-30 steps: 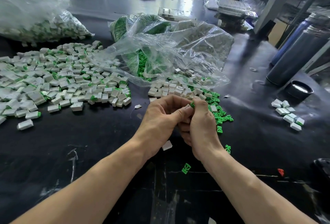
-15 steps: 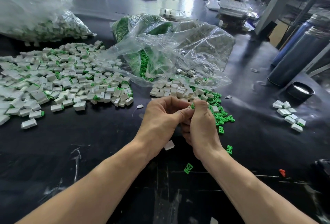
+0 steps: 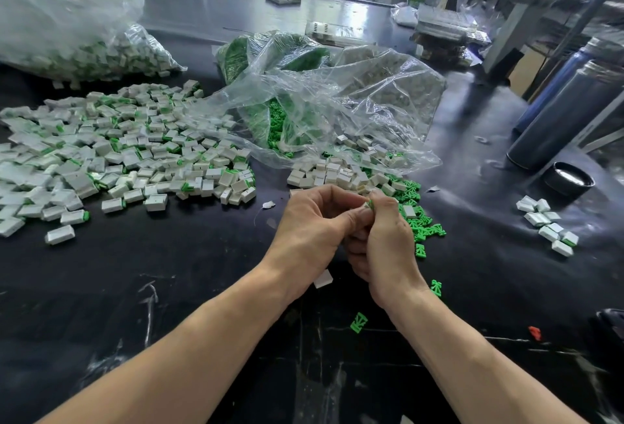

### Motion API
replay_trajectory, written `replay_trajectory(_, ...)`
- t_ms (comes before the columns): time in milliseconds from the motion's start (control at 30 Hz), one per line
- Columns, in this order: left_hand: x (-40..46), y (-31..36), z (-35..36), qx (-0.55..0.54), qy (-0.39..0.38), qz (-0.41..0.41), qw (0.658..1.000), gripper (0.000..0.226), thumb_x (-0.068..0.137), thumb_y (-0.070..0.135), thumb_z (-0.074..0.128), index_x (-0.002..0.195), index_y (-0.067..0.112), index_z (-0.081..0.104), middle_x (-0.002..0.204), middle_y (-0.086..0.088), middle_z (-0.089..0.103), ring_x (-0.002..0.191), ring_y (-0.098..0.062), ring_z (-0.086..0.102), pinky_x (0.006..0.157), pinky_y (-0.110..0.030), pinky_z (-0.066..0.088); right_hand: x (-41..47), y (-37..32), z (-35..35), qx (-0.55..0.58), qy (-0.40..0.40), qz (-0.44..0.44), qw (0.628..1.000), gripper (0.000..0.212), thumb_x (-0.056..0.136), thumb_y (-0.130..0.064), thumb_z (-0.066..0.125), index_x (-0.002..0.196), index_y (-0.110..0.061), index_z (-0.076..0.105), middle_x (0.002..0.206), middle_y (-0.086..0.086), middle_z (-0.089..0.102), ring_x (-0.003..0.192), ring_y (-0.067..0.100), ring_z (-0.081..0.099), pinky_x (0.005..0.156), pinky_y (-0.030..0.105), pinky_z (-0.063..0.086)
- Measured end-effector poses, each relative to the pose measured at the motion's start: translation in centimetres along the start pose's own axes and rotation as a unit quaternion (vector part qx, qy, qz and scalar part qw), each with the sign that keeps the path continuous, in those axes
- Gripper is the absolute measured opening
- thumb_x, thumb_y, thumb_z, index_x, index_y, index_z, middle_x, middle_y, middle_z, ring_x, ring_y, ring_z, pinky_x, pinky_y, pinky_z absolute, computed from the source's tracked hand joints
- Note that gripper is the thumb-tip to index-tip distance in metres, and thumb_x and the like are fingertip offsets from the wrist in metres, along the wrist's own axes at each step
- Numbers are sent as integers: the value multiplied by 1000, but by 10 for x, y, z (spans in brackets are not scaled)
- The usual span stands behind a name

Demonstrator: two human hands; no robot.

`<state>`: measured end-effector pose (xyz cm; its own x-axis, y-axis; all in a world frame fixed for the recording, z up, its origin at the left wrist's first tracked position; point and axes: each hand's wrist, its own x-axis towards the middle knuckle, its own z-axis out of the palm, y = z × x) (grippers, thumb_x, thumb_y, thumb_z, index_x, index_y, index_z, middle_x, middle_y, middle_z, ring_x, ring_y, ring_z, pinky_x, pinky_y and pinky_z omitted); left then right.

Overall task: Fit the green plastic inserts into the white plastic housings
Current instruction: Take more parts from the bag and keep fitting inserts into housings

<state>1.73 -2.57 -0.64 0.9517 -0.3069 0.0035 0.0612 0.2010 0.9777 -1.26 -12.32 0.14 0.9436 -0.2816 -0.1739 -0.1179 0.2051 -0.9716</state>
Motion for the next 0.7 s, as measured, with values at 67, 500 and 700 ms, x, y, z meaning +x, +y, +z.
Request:
replay_trajectory(67, 0, 1, 1, -9, 2, -7, 1000, 8, 87, 1, 76, 94, 0, 71, 82, -11, 76, 72, -16, 71, 64, -27, 58, 2, 1, 0, -8, 11, 2, 1000, 74, 110, -37, 30, 47, -34, 68, 40, -12, 39, 30, 3, 33, 33, 13, 24)
replay_trajectory(500, -4, 4, 2, 1, 9, -18, 1000, 12, 90, 2, 75, 97, -5, 69, 88, -23, 75, 67, -16, 70, 55, -24, 56, 13, 17, -4, -119, 59, -38, 990, 47, 82, -54, 34, 58, -37, 71, 43, -10, 50, 39, 8, 47, 46, 24, 33)
replay_trajectory(700, -4, 3, 2, 11, 12, -10, 1000, 8, 90, 4, 75, 95, -1, 70, 89, -22, 75, 71, -16, 71, 59, -23, 57, 14, 19, -4, -121, 63, -44, 990, 49, 71, -62, 33, 67, -37, 75, 46, -9, 56, 44, 7, 51, 47, 24, 35)
